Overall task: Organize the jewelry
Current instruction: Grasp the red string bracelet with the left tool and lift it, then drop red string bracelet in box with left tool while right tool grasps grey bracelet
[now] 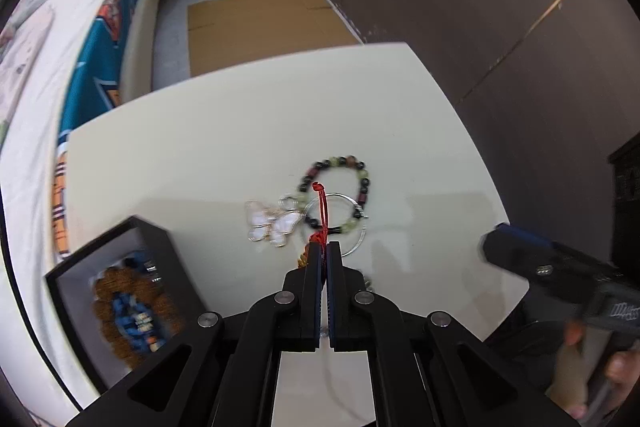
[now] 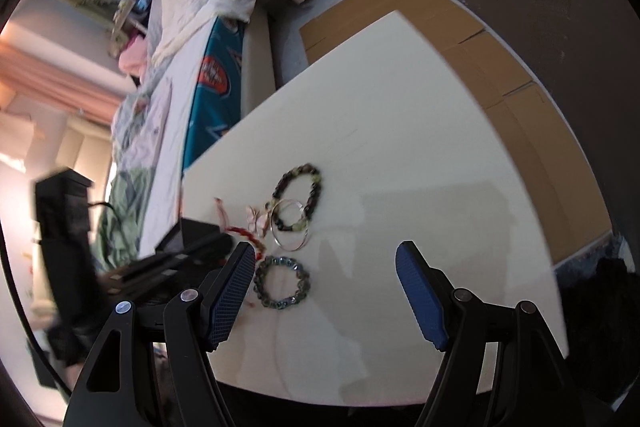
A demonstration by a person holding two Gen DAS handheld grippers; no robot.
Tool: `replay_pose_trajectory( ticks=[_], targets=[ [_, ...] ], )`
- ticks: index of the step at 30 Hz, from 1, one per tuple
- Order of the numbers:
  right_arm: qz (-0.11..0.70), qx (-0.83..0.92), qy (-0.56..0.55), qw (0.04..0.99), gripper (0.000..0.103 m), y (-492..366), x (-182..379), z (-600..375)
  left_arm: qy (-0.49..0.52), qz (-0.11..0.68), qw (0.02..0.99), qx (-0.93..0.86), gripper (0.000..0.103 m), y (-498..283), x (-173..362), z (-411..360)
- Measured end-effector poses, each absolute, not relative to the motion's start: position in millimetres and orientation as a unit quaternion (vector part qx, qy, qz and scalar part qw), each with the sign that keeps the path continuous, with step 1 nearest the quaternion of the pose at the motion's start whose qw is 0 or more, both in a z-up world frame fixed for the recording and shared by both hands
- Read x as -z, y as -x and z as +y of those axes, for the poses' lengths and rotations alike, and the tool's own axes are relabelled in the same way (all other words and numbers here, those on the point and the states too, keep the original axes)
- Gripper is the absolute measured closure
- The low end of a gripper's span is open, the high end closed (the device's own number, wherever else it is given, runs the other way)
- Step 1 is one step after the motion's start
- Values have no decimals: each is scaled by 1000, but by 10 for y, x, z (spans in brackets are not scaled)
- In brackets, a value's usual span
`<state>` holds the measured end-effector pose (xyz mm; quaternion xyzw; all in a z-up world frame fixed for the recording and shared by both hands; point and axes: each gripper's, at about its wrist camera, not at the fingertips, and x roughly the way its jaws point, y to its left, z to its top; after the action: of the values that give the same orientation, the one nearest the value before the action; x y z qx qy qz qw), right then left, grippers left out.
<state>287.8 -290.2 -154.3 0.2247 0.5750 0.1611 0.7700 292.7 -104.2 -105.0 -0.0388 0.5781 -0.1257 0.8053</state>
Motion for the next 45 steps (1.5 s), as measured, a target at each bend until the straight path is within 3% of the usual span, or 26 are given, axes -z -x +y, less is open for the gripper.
replay_pose_trajectory(
  ticks=[5, 10, 19, 20, 22, 33, 36, 38, 39, 40, 45],
  targets=[
    [594, -170, -181, 765, 36, -2890, 1688, -2621, 51, 563, 816, 121, 102, -2806, 840, -809],
    [618, -183, -138, 752, 62, -2878, 1865, -2333, 60, 550, 825, 116, 102, -2724, 680, -617],
    [626, -163, -36, 762, 67, -2782, 1985, -1954, 80, 531, 838, 100, 102, -2541, 481, -224],
    [622, -158, -21, 767, 70, -2759, 1981, -1918, 81, 529, 839, 98, 102, -2523, 466, -184],
    [614, -140, 22, 776, 91, -2712, 1977, -1850, 85, 526, 841, 92, 102, -2493, 425, -87],
    [578, -187, -18, 794, 92, -2668, 1575, -1815, 152, 543, 824, 60, 100, -2453, 594, 343],
    [562, -205, -39, 801, 92, -2608, 1379, -1792, 164, 559, 811, 53, 92, -2469, 669, 397],
    [547, -216, -48, 807, 92, -2565, 1233, -1779, 168, 555, 813, 57, 72, -2437, 660, 418],
    [541, -220, -53, 810, 92, -2558, 1170, -1769, 167, 550, 817, 57, 50, -2409, 636, 428],
    [534, -223, -57, 813, 92, -2550, 1113, -1744, 167, 542, 822, 56, 36, -2374, 607, 438],
    [512, -249, -83, 818, 92, -2618, 944, -1543, 171, 523, 833, 52, 34, -2259, 480, 594]
  ],
)
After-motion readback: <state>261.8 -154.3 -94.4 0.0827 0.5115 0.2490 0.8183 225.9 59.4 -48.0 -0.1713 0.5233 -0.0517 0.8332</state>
